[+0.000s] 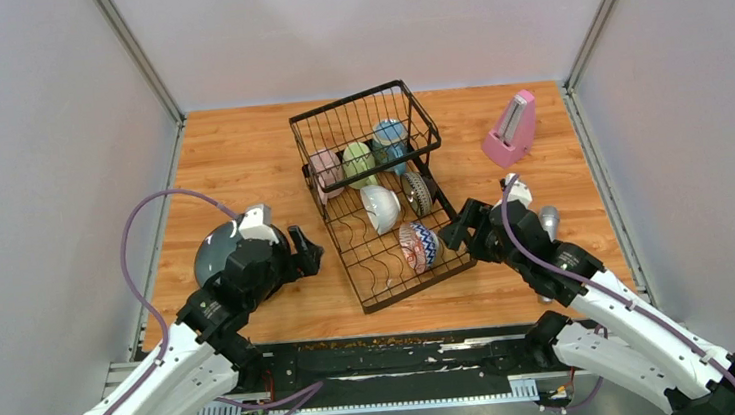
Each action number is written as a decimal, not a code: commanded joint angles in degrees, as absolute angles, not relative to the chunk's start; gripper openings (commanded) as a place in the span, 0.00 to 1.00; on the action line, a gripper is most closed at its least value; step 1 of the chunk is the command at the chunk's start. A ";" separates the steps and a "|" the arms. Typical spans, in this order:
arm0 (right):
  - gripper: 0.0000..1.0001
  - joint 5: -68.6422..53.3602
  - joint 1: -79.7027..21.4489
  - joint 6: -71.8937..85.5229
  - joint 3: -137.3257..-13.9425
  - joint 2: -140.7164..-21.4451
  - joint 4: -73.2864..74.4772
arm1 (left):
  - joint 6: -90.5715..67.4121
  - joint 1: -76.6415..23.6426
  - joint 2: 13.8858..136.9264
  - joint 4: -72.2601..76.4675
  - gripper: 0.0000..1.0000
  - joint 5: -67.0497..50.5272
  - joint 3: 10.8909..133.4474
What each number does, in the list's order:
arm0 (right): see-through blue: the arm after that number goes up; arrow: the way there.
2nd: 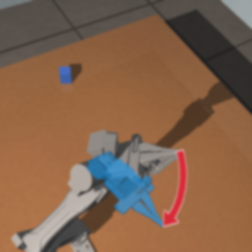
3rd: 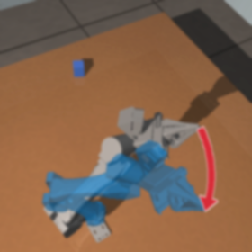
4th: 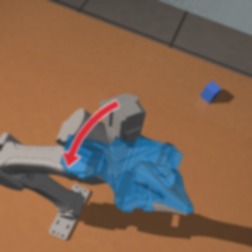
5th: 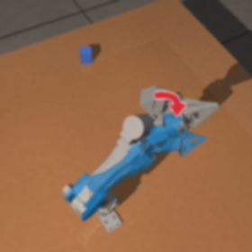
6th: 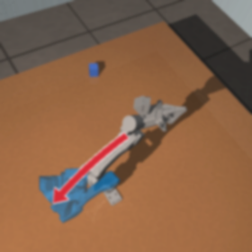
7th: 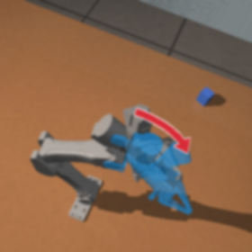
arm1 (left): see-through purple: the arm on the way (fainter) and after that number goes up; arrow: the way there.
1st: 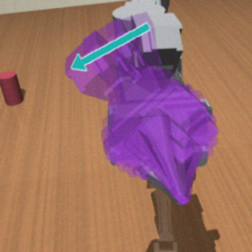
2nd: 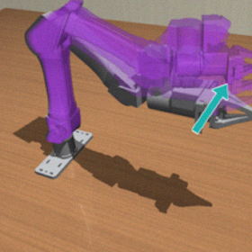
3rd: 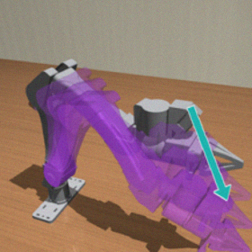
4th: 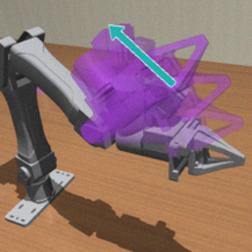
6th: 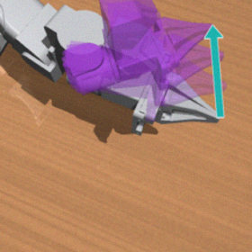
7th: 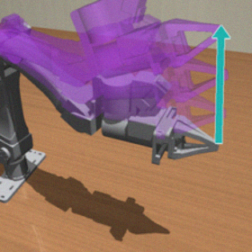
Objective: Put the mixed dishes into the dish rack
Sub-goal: Adjust the dish rack at the center of the board.
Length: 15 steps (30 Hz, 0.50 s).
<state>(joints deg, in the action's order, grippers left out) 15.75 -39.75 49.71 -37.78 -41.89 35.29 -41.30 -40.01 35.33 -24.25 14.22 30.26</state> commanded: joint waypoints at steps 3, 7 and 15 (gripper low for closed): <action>0.68 -7.48 -45.38 44.26 -40.46 -48.05 15.61 | -41.71 -36.45 36.58 -37.55 1.00 24.32 35.18; 0.69 -1.59 -55.91 41.70 -46.70 -57.16 13.35 | -39.67 -29.01 37.13 -40.87 1.00 22.81 37.89; 0.69 10.55 -69.25 37.38 -56.78 -75.55 2.67 | -35.55 -3.40 37.37 -36.87 1.00 7.08 38.88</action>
